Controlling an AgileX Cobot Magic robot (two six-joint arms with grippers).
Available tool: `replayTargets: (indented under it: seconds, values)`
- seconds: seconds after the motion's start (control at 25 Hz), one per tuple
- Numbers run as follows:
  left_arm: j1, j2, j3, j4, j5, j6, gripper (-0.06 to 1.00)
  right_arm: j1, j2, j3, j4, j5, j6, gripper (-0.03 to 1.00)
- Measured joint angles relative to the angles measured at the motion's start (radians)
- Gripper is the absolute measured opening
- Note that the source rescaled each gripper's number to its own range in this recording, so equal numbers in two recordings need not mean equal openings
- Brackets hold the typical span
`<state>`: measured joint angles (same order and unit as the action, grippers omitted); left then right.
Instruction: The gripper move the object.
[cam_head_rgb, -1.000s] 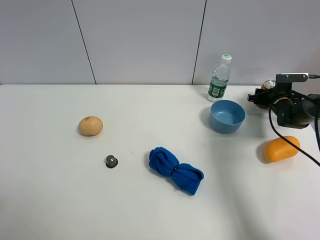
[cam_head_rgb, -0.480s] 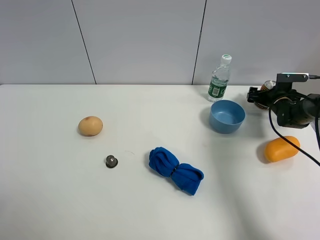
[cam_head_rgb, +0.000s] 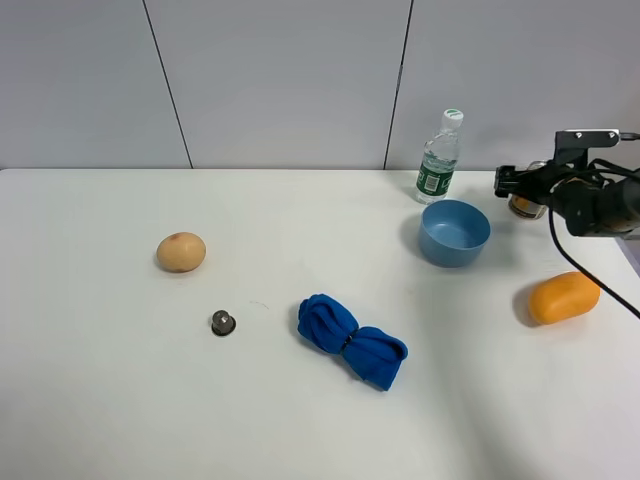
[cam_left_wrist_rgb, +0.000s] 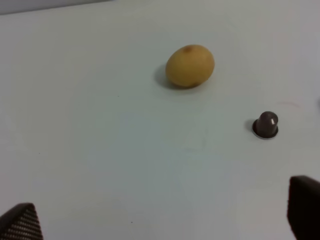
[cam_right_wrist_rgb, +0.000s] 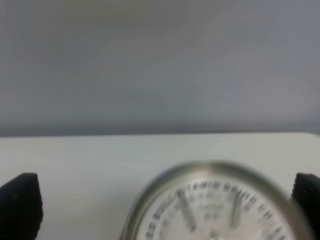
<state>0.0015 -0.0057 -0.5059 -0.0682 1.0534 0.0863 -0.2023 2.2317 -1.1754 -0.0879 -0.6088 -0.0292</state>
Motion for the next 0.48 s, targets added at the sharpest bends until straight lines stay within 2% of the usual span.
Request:
replayTargets:
  seconds: [0.12, 0.2, 0.48]
  values:
    - [0.000, 0.000, 0.000, 0.000, 0.000, 0.000, 1.00, 0.000, -0.078, -0.001, -0.001, 0.118, 0.000, 0.99]
    - [0.000, 0.000, 0.000, 0.000, 0.000, 0.000, 1.00, 0.000, -0.140, -0.001, -0.002, 0.234, 0.000, 0.99]
    - [0.000, 0.000, 0.000, 0.000, 0.000, 0.000, 1.00, 0.000, -0.452, -0.001, -0.004, 0.738, -0.001, 0.99]
